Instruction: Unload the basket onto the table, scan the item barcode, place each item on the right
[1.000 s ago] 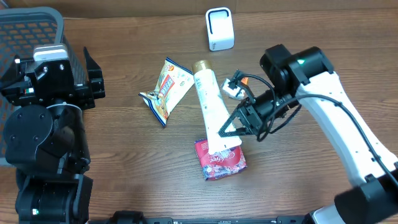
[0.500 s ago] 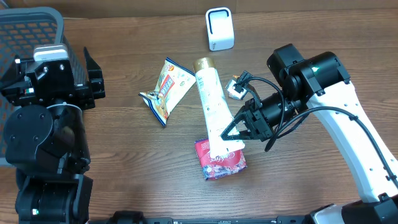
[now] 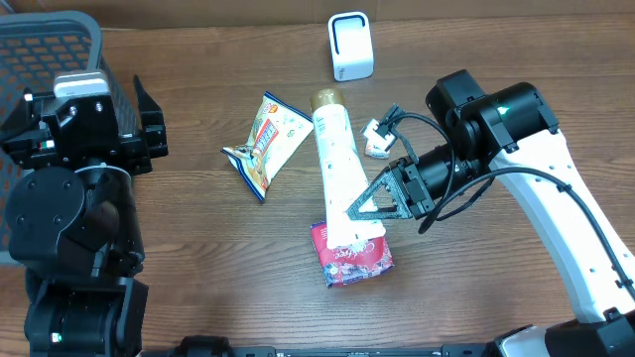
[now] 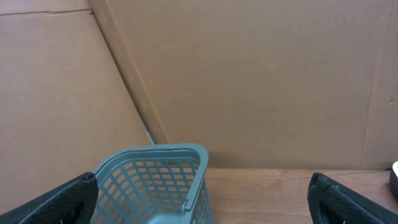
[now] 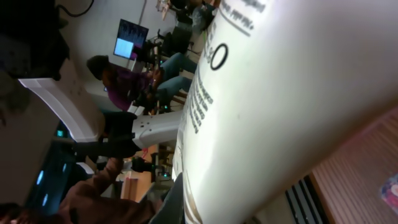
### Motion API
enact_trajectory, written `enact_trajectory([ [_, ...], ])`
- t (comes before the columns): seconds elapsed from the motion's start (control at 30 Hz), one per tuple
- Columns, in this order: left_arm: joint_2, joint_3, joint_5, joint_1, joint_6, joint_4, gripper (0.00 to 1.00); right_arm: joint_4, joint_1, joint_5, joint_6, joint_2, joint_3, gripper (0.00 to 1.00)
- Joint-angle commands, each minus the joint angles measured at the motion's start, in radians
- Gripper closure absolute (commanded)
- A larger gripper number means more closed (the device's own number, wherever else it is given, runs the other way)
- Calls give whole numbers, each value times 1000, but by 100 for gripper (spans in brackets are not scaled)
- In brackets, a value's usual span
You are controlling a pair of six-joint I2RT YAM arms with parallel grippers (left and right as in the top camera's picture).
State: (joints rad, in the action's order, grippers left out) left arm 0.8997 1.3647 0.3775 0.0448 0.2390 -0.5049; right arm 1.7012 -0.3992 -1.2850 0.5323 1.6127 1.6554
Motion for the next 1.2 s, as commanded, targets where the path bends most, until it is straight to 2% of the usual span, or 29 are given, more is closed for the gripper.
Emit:
enact_trajectory([
  [0.0,3,-5,-12,-6,0,1,0,-7,2,-65,-32,-31,40,96],
  [0.17,3,-5,-12,-6,0,0,0,-28,2,109,-42,-31,40,96],
  [0.3,3,-5,-12,-6,0,-1,0,-146,2,270,-165,-31,40,96],
  [0.4,3,-5,-12,-6,0,-21,0,-228,3,301,-213,-31,40,96],
  [0.5,3,-5,-12,-6,0,-85,0,-337,2,453,-350,-30,40,96],
  [0.57,3,-5,-12,-6,0,-153,0,-421,2,679,-499,-28,40,96],
  [0.67,3,-5,-12,-6,0,-261,0,-521,2,859,-557,-18,40,96],
  [0.93,3,-5,-12,-6,0,-592,0,-684,2,1038,-563,72,40,96],
  [1.17,3,-5,-12,-6,0,-769,0,-802,2,1208,-568,194,40,96],
])
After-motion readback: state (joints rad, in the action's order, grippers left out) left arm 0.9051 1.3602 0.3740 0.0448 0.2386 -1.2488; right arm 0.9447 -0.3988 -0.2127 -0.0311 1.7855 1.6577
